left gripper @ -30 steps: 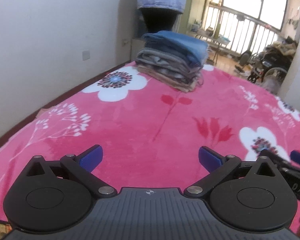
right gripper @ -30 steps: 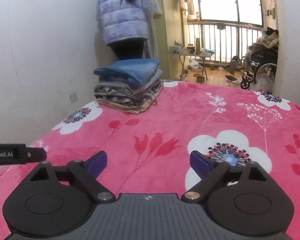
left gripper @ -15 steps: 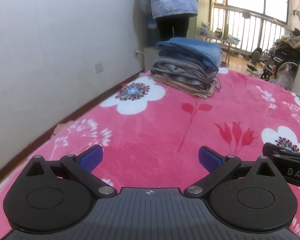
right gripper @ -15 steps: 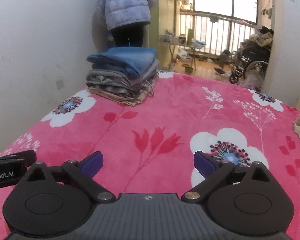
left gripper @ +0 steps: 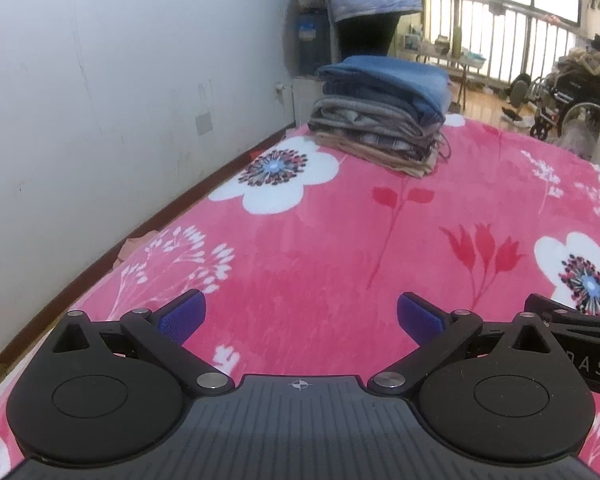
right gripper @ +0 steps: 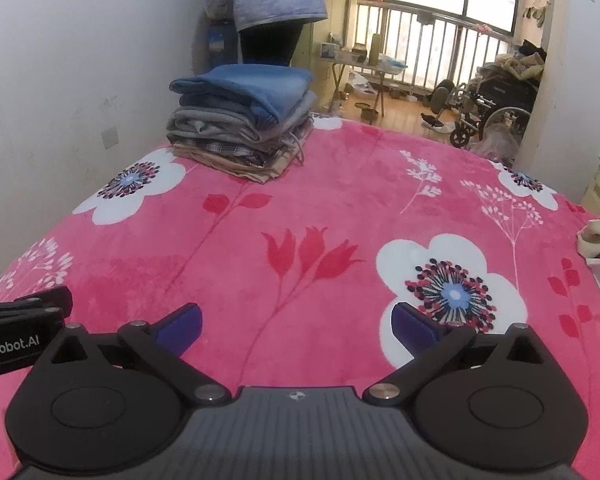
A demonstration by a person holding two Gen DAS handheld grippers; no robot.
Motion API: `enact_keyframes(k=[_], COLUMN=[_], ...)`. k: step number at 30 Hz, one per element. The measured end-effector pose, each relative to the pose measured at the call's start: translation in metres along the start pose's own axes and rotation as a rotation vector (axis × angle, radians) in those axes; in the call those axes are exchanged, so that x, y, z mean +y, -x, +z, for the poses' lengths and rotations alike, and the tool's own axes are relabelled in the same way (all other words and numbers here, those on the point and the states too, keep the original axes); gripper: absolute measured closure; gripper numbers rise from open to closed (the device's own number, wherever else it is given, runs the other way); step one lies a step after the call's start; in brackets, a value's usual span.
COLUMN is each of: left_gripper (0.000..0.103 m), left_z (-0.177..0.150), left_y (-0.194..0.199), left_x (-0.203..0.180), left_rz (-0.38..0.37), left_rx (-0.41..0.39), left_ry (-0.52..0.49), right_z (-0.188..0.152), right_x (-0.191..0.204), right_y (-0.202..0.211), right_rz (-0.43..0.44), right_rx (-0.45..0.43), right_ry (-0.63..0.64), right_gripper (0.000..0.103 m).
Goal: Fold clothes
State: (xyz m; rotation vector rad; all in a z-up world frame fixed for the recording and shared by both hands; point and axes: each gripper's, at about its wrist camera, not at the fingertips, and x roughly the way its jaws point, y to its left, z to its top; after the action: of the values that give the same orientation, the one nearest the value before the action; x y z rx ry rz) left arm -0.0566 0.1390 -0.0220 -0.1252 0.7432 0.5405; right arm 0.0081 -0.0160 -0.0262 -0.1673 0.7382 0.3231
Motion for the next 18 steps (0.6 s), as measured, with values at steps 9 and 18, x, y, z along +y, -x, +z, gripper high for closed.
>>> enact_keyframes(k=[9, 18], left_gripper=[0.000, 0.000], left_z=[0.0002, 0.0002], left_y=[-0.0018, -0.0002], left_x=[0.0034, 0.0032], left_rz=[0.012, 0.008], left_rx=[0.001, -0.009], left_ry=[0.007, -0.002], right_z=[-0.0016, -0.0028], right_x=[0.0035, 0.0045], right_y=[-0.0062, -0.0066], right_rz=[-0.009, -0.018], right_rx=[0.035, 0.039], right_ry=[-0.012, -0.010], right_gripper=[0.000, 0.000])
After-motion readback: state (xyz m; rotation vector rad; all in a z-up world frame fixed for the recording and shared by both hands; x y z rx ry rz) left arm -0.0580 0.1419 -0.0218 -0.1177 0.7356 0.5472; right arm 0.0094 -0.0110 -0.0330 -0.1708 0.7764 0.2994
